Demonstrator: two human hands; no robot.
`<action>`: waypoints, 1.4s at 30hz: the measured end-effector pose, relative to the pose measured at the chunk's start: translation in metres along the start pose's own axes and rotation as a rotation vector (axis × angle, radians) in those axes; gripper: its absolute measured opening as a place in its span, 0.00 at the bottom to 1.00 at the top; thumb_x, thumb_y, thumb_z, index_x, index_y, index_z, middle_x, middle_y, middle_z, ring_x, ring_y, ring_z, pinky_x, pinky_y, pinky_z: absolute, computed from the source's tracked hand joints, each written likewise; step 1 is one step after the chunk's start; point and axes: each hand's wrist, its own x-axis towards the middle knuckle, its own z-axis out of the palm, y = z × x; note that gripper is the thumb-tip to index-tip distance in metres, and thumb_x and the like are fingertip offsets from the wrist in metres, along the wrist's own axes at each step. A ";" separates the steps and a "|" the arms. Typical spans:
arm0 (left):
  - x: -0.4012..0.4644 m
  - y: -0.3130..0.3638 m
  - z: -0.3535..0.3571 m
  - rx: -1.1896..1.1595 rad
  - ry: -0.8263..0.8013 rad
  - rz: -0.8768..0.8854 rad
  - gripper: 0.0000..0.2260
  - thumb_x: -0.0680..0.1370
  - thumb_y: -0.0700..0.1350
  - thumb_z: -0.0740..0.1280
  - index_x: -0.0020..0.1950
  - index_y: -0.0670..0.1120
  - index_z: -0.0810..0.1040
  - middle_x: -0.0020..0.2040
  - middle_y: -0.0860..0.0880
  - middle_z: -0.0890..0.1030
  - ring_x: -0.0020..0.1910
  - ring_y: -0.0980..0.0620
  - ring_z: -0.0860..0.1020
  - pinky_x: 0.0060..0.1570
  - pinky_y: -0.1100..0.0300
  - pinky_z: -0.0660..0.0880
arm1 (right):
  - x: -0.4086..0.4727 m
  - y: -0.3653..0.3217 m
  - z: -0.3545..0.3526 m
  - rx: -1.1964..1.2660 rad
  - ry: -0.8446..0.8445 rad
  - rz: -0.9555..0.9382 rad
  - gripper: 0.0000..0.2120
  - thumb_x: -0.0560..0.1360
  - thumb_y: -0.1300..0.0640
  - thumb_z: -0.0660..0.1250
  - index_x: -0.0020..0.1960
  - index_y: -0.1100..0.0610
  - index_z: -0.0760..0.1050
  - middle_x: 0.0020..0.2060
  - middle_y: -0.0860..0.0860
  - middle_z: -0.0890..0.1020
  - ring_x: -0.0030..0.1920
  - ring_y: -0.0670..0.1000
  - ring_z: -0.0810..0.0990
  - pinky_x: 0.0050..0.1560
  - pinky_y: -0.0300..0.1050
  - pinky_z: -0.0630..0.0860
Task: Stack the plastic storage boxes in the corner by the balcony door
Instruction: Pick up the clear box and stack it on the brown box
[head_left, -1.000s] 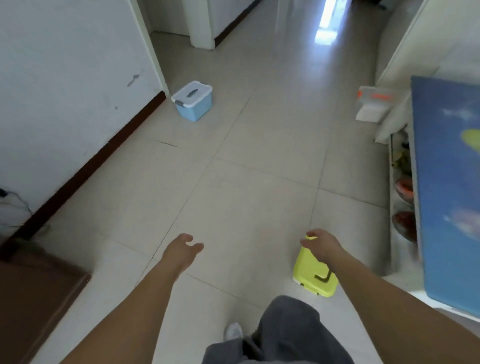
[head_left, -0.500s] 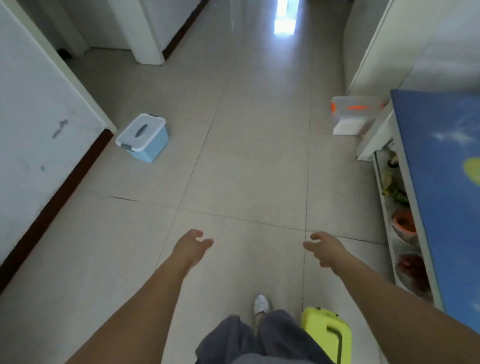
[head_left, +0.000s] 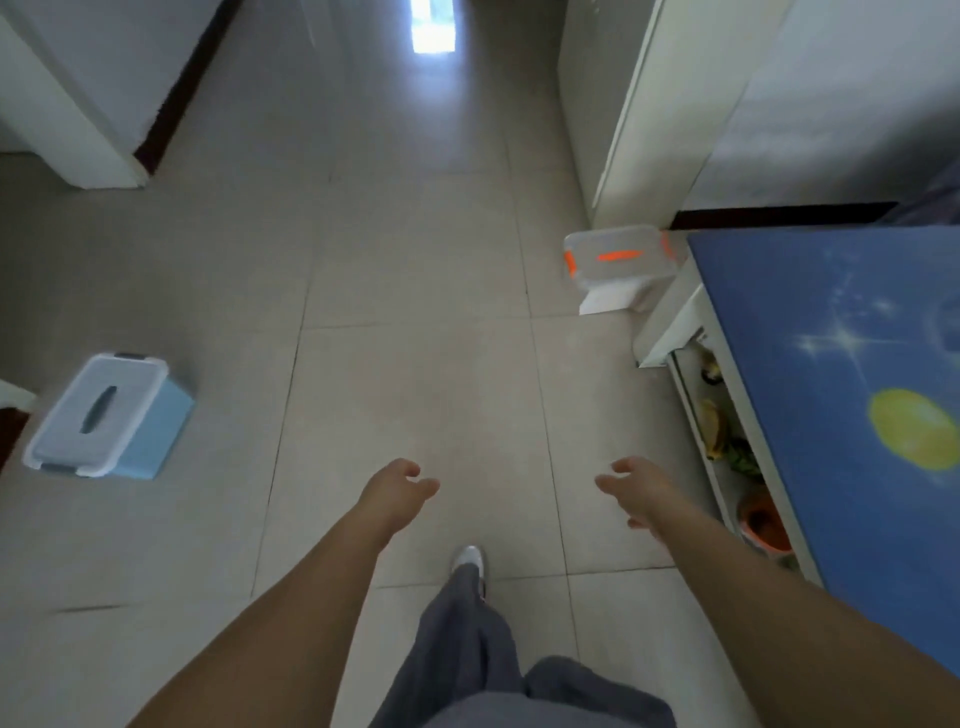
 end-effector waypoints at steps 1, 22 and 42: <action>0.017 0.026 -0.004 0.019 -0.010 0.011 0.22 0.76 0.48 0.66 0.68 0.42 0.70 0.67 0.41 0.74 0.61 0.42 0.76 0.60 0.53 0.71 | 0.016 -0.015 -0.011 0.025 0.011 0.016 0.25 0.76 0.54 0.65 0.71 0.59 0.65 0.67 0.59 0.72 0.63 0.59 0.74 0.61 0.53 0.75; 0.323 0.452 0.059 0.075 -0.189 0.003 0.21 0.78 0.47 0.64 0.69 0.42 0.69 0.66 0.41 0.74 0.63 0.43 0.74 0.63 0.53 0.70 | 0.397 -0.262 -0.254 0.020 -0.007 0.091 0.25 0.75 0.52 0.66 0.69 0.59 0.68 0.66 0.59 0.74 0.63 0.59 0.74 0.59 0.49 0.73; 0.698 0.585 0.205 0.214 -0.277 -0.139 0.19 0.77 0.47 0.64 0.66 0.43 0.71 0.62 0.42 0.76 0.55 0.46 0.75 0.52 0.62 0.69 | 0.827 -0.316 -0.332 -0.068 0.110 0.253 0.20 0.75 0.56 0.67 0.66 0.61 0.72 0.65 0.60 0.76 0.63 0.60 0.76 0.65 0.50 0.70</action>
